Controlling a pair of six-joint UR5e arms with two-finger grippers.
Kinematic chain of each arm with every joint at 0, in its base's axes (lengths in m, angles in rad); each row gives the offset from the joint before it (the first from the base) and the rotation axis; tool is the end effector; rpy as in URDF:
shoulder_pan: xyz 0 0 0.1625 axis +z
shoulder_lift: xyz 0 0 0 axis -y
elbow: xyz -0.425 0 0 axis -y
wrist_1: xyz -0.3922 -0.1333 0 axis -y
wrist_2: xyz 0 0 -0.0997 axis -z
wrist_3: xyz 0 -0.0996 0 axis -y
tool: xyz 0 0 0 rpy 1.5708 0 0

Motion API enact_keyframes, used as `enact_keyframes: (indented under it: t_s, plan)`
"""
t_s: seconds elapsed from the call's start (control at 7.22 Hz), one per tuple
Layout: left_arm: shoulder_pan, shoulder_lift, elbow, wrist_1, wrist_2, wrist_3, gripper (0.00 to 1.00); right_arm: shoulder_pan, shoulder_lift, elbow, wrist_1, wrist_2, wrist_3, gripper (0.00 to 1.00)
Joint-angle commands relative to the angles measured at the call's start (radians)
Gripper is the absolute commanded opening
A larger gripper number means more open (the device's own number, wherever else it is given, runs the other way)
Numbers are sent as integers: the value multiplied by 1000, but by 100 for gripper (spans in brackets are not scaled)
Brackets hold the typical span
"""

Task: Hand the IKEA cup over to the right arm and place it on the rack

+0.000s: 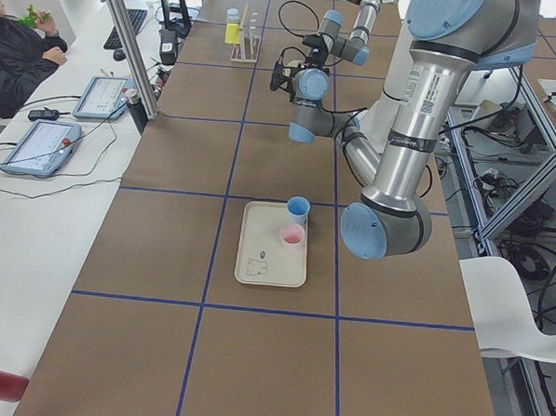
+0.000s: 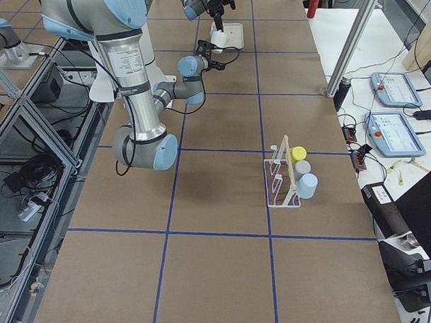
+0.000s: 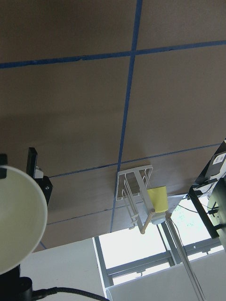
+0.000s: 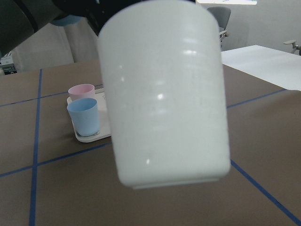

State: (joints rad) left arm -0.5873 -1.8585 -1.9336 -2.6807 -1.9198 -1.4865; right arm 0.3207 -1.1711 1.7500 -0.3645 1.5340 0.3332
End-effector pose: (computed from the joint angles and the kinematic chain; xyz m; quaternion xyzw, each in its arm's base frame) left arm 0.3661 -0.3629 0.2170 0.1457 0.7532 -0.0265 0.6409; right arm -0.4975 -0.3096 0.2208 0.5553 -0.5459 -0.2648 0.5689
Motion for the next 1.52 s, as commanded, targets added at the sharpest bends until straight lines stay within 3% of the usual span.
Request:
enact_keyframes:
  t_s: [0.0,1.38]
  plan:
    - [29,-14,36,-1,42,0,0,-2,2,6,1,0,4,98]
    - [66,-16,48,-5,73,3,0,-9,-1,-1,36,0,4,94]
